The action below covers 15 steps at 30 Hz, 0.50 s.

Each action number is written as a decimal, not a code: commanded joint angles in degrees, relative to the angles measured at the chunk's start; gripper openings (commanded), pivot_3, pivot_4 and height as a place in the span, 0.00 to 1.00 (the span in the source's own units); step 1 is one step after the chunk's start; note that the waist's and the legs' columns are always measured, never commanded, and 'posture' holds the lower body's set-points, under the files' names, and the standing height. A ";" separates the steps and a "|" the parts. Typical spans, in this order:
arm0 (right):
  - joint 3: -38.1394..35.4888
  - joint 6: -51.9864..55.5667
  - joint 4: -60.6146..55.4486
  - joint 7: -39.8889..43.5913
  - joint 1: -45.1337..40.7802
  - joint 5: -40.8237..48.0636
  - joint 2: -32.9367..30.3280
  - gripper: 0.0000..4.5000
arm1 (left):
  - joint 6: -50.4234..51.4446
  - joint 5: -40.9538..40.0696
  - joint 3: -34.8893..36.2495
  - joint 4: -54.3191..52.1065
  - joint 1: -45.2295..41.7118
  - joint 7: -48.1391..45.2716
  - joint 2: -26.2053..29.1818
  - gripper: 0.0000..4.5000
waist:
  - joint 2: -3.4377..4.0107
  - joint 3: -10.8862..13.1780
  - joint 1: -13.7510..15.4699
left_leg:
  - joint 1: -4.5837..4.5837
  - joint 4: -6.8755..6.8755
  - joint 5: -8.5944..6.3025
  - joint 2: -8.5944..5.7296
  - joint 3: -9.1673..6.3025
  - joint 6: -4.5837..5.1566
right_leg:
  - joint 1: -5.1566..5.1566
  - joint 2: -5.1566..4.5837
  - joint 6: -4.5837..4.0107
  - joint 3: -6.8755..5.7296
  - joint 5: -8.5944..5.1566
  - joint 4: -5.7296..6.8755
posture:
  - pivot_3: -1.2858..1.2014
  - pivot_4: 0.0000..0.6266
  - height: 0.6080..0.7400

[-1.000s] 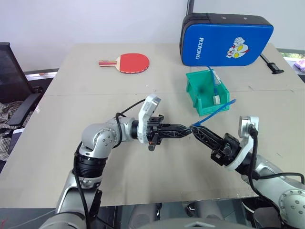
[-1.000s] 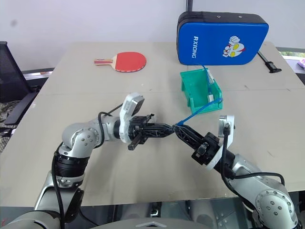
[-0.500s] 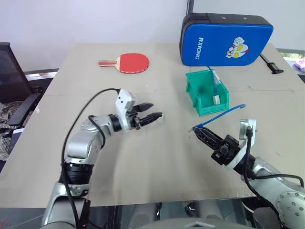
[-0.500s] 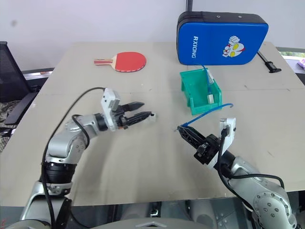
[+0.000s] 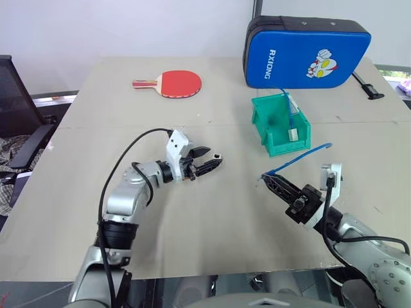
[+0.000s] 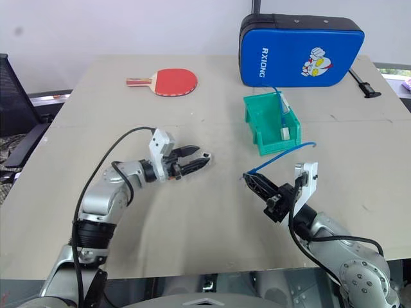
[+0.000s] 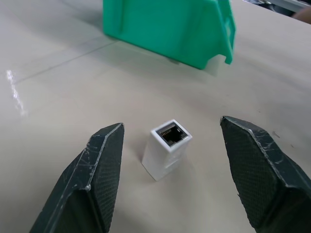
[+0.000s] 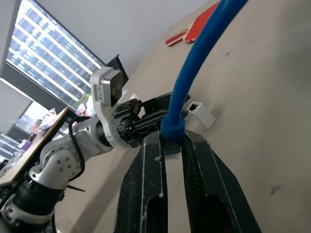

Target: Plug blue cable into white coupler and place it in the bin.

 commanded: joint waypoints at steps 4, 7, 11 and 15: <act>0.26 -0.73 -3.03 0.46 0.63 -1.22 0.37 0.00 | -3.38 7.03 -3.46 -2.47 1.85 10.40 -5.85 0.72 | -0.01 -0.01 0.12 | 0.03 0.06 0.00 -0.02 0.02 0.00 | 0.05 -0.01 0.01 0.01 -0.02 0.01 | 0.52 0.24 0.93; 0.03 -0.62 -3.12 0.54 0.68 -1.58 0.08 0.00 | -4.57 9.65 -4.82 -0.65 1.98 13.22 -7.76 0.72 | -0.02 -0.03 0.09 | 0.04 0.10 0.01 -0.03 0.05 0.00 | 0.06 -0.01 0.04 0.02 -0.03 0.03 | 0.52 0.24 0.93; -0.43 -0.48 -3.41 0.52 0.98 -1.83 -0.37 0.00 | -5.96 11.30 -5.21 1.87 1.84 14.83 -9.14 0.60 | -0.01 -0.04 -0.01 | 0.06 0.08 0.00 -0.02 0.03 0.00 | 0.05 0.03 0.00 0.02 0.01 0.06 | 0.52 0.24 0.93; -0.41 -0.60 -3.70 0.66 1.44 -2.58 -0.71 0.00 | -7.81 11.20 -4.90 4.05 0.84 13.38 -9.08 0.24 | 0.02 -0.07 0.07 | 0.06 0.07 0.00 -0.02 -0.02 0.00 | 0.05 0.04 0.00 -0.01 0.01 0.10 | 0.52 0.24 0.93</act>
